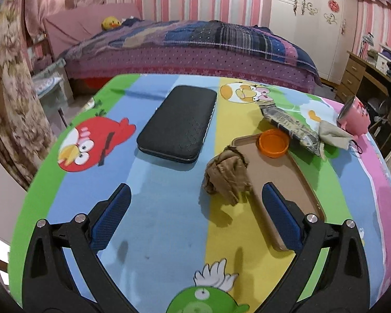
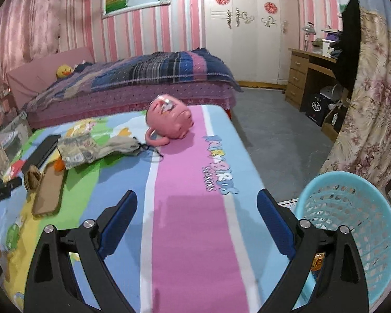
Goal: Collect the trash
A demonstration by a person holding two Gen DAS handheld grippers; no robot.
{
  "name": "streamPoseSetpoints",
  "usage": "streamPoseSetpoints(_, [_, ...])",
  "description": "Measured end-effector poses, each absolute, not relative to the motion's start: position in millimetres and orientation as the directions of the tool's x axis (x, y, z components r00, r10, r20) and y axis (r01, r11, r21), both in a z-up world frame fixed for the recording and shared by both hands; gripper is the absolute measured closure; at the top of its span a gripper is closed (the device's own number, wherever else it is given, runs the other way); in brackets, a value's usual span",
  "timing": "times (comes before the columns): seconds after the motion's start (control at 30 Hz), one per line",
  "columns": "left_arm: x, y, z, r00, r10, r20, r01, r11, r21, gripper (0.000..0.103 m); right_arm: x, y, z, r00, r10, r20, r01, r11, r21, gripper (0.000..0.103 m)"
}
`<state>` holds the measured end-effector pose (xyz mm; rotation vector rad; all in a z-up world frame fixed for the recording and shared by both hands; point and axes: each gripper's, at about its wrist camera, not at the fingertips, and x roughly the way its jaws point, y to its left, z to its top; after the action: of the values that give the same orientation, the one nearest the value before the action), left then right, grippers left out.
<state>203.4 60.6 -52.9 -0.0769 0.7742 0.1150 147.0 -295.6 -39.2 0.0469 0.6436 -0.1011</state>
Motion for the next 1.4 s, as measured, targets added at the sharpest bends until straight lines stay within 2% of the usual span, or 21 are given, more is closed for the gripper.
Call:
streamPoseSetpoints(0.2, [220, 61, -62, 0.695, 0.034, -0.719, -0.120, 0.990, -0.070, 0.006, 153, -292, -51, 0.774, -0.091, -0.627, 0.105, 0.994, -0.015, 0.012])
streamPoseSetpoints(0.3, [225, 58, -66, 0.685, -0.048, -0.727, -0.083, 0.986, -0.143, 0.017, 154, -292, -53, 0.770, -0.087, -0.632, 0.107, 0.994, -0.006, 0.012])
streamPoseSetpoints(0.37, [227, 52, -68, 0.683, -0.058, -0.728, -0.053, 0.990, -0.128, 0.028, 153, -289, -55, 0.767, -0.090, -0.636, 0.100, 0.995, -0.020, 0.012])
streamPoseSetpoints(0.43, [228, 48, -71, 0.671, -0.071, -0.738, -0.027, 0.992, -0.120, 0.052, 153, -285, -56, 0.764, -0.090, -0.638, 0.089, 0.995, -0.033, 0.012])
streamPoseSetpoints(0.47, [229, 47, -73, 0.660, -0.091, -0.746, -0.011, 0.991, -0.130, 0.060, 153, -281, -57, 0.763, -0.088, -0.640, 0.080, 0.996, -0.042, 0.012])
streamPoseSetpoints(0.63, [221, 48, -62, 0.691, -0.097, -0.716, -0.001, 0.991, -0.136, 0.061, 152, -267, -59, 0.762, -0.076, -0.643, 0.041, 0.997, -0.070, 0.012])
streamPoseSetpoints(0.87, [206, 56, -36, 0.727, -0.031, -0.686, -0.037, 0.996, -0.083, 0.061, 154, -240, -59, 0.757, -0.019, -0.653, -0.036, 0.997, -0.071, 0.012])
streamPoseSetpoints(0.97, [207, 61, -32, 0.723, -0.022, -0.690, -0.046, 0.996, -0.079, 0.061, 156, -222, -56, 0.766, -0.010, -0.643, -0.076, 0.991, -0.107, 0.012])
streamPoseSetpoints(1.2, [206, 84, -28, 0.731, 0.032, -0.682, -0.102, 0.993, -0.062, 0.061, 181, -180, -43, 0.774, 0.061, -0.630, -0.141, 0.987, -0.077, 0.013])
streamPoseSetpoints(1.4, [208, 105, -28, 0.721, 0.135, -0.680, -0.160, 0.987, 0.025, 0.061, 223, -137, -47, 0.750, 0.082, -0.656, -0.218, 0.968, -0.128, 0.022])
